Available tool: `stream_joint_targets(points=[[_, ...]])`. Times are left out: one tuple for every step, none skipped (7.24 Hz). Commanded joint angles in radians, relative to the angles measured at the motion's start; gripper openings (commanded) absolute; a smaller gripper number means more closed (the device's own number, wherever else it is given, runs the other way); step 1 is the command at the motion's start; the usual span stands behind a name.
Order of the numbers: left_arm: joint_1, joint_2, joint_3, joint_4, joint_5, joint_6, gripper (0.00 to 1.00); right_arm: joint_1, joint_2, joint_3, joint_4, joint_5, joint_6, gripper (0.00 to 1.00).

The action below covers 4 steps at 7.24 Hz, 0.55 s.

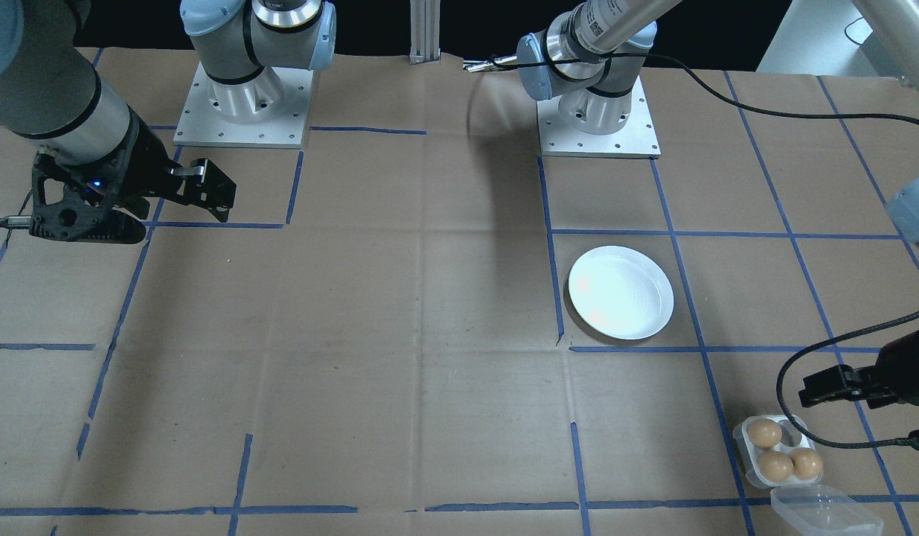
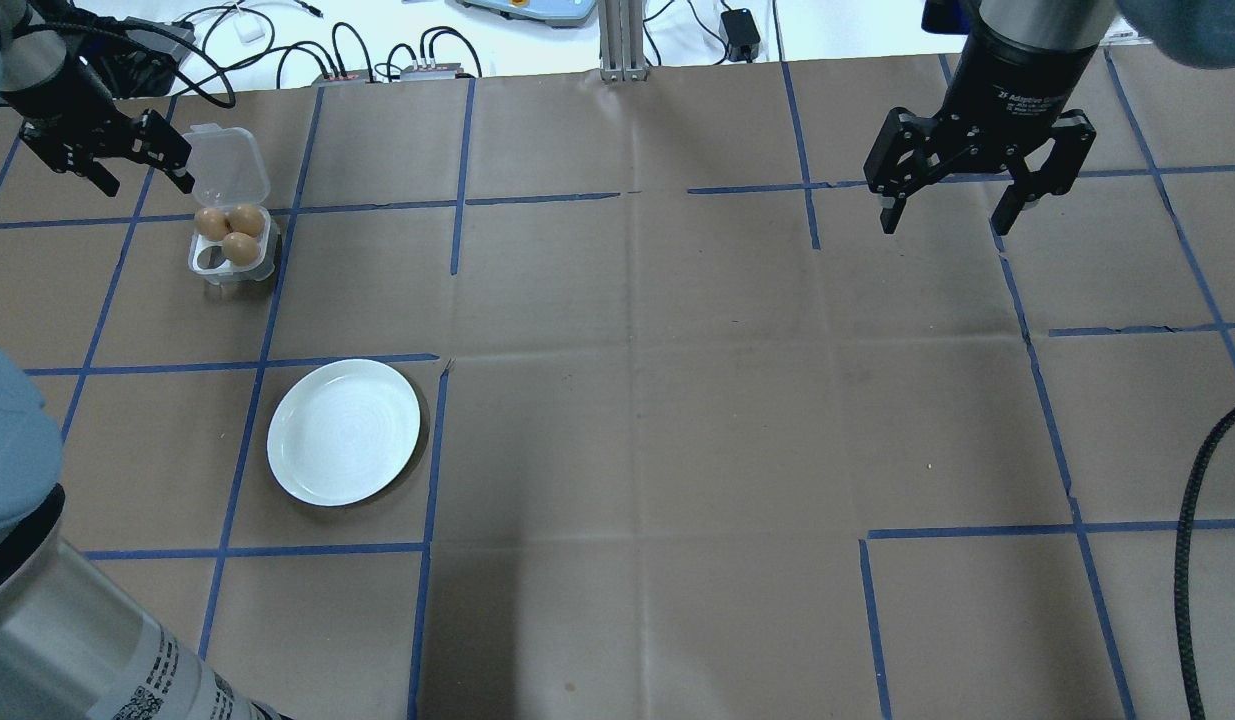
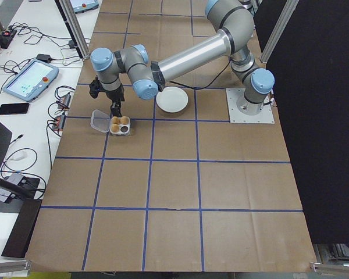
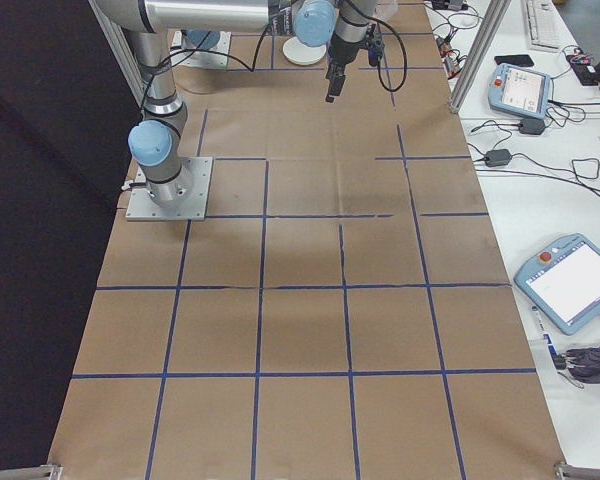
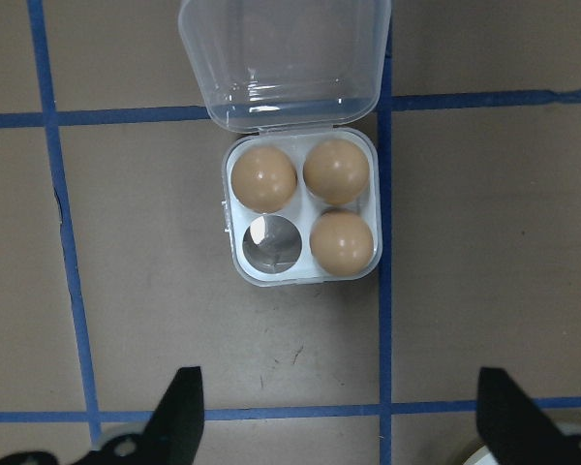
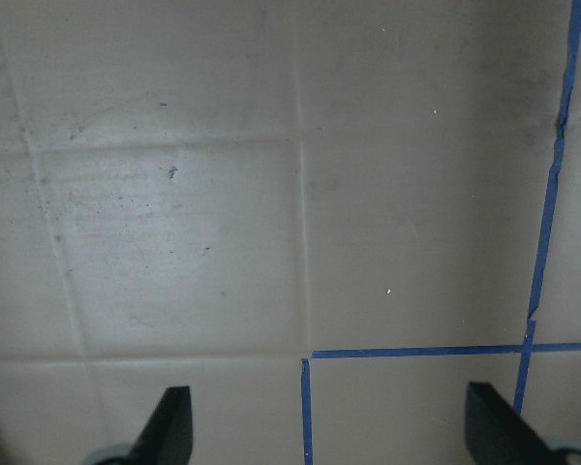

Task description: Place egg on plate

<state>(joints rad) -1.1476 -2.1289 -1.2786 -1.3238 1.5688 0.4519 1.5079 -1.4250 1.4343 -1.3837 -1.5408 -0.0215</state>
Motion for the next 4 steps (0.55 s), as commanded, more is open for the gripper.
stream_joint_targets(points=[[-0.003,-0.016,-0.158,0.246,-0.003,-0.018,0.98,0.0,0.0,0.0,0.0,0.001,0.0,1.0],[-0.003,-0.026,-0.201,0.286,-0.001,-0.016,0.98,0.0,0.001,0.0,0.0,0.001,0.0,1.0],[-0.003,-0.055,-0.2,0.296,-0.001,-0.019,0.98,0.0,0.0,0.0,0.0,-0.001,0.0,1.0],[-0.007,-0.069,-0.199,0.331,-0.001,-0.021,0.98,0.0,0.0,0.0,0.0,0.001,0.0,1.0]])
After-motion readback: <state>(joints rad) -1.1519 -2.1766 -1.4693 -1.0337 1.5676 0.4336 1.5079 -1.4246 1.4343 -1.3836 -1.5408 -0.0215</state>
